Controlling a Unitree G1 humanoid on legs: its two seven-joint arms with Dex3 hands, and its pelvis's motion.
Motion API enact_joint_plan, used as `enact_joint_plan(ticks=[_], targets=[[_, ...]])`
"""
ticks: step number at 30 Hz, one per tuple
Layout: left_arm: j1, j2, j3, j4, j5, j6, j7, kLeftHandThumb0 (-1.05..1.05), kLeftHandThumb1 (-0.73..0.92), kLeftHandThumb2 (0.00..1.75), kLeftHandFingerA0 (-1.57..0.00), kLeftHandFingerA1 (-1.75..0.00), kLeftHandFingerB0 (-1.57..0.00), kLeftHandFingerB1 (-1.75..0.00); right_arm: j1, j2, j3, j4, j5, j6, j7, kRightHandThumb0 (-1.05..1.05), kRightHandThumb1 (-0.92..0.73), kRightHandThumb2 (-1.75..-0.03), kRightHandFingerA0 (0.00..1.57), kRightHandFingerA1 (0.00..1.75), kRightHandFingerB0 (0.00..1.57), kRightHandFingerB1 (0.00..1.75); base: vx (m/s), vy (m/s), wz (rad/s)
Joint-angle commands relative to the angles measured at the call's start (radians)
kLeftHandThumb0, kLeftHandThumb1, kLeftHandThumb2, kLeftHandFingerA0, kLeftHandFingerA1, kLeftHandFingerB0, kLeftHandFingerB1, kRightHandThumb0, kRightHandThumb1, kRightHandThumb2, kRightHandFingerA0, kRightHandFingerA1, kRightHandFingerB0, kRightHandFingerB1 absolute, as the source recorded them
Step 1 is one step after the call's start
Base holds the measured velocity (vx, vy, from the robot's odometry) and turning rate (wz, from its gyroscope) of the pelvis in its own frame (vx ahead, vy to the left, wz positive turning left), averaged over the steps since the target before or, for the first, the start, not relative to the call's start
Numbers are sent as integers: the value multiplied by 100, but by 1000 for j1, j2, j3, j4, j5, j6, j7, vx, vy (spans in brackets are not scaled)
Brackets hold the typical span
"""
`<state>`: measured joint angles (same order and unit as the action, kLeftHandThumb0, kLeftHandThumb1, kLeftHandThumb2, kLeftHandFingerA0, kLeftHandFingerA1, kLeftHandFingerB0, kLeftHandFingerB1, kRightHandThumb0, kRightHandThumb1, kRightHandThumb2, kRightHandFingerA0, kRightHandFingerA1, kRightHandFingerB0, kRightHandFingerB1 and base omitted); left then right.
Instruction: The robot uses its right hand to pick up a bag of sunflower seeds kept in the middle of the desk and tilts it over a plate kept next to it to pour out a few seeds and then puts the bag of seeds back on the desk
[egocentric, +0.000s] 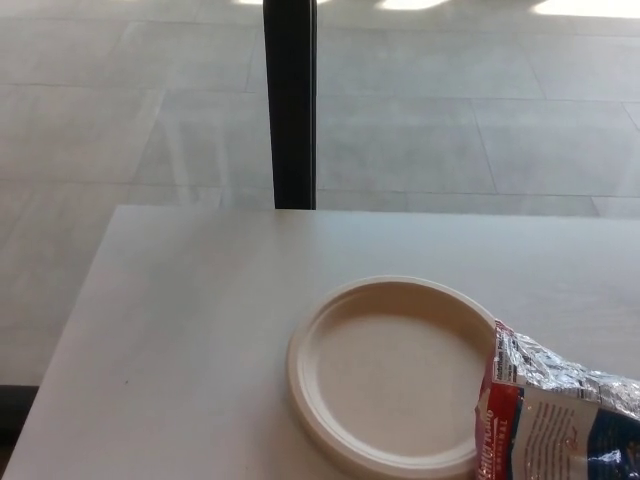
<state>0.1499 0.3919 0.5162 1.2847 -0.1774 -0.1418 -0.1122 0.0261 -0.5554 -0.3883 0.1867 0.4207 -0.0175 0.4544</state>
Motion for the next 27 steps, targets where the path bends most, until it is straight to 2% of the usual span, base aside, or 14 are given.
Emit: enact_joint_plan(ticks=[1,5,6,7,10,11,14,15,17,18,22,23,26,27], targets=[[9,6,-14,1,-2,-42,-1,-105,52,61,-40,-127,-34,-113,-1,-26,58,7,-72,36,26,-97,-49,-57,0,75,0,66,0,0,0],[5,5,-1,5,-21,-34,-4,-105,50,59,-43,-126,-34,-111,-16,-31,68,1,-75,61,22,-96,-49,-56,0,74,0,64,0,0,0],[5,8,-3,6,-19,-29,-10,-105,34,93,-42,-116,-34,-102,-21,-29,71,-2,-78,69,17,-96,-34,-81,0,62,0,53,0,0,0],[2,9,-7,6,-14,-31,-4,-105,52,60,-41,-126,-31,-112,-35,-26,74,3,-74,77,20,-94,-33,-80,0,61,0,54,0,0,0],[6,11,-19,7,-4,-43,-8,-105,51,60,-37,-127,-31,-113,-47,-31,94,25,-108,54,31,-102,-33,-80,3,63,0,56,0,0,0],[4,11,-15,8,-11,-35,-11,-105,52,60,-38,-125,-31,-112,-49,-30,103,27,-110,62,37,-93,-45,-55,0,72,0,67,0,0,0],[4,12,-19,8,-10,-35,-4,-105,53,60,-40,-125,-32,-111,-54,-27,122,35,-127,56,44,-90,-41,-61,0,69,0,68,0,0,0],[5,12,-19,8,-11,-37,-4,-105,35,94,-44,-118,-36,-103,-54,-25,128,33,-132,56,41,-90,-44,-55,0,71,0,63,0,0,0],[4,10,-11,8,-21,-38,-11,-104,34,93,-41,-118,-35,-104,-54,-17,147,23,-145,66,37,-90,-42,-55,0,70,0,65,0,0,0],[4,8,-4,8,-28,-37,-15,-105,52,60,-40,-128,-31,-113,-59,-15,163,32,-162,61,32,-98,-30,-75,0,58,0,58,0,0,0],[-1,6,-20,10,-10,-39,-3,-105,55,60,-44,-126,-31,-113,-77,-28,189,55,-197,62,28,-101,-32,-75,0,56,0,57,0,0,0],[-1,5,-22,13,-8,-45,6,-105,30,97,-55,-121,-36,-100,-92,-30,203,87,-213,50,31,-100,-32,-76,0,56,0,53,0,0,0],[-3,6,-14,14,-20,-40,-2,-105,54,60,-46,-126,-33,-113,-113,-29,220,126,-233,39,29,-96,-30,-76,0,57,0,56,0,0,0],[-2,7,-19,13,-15,-43,-2,-105,36,94,-48,-120,-37,-104,-129,-33,237,146,-255,42,25,-92,-30,-75,0,58,0,59,0,0,0]])
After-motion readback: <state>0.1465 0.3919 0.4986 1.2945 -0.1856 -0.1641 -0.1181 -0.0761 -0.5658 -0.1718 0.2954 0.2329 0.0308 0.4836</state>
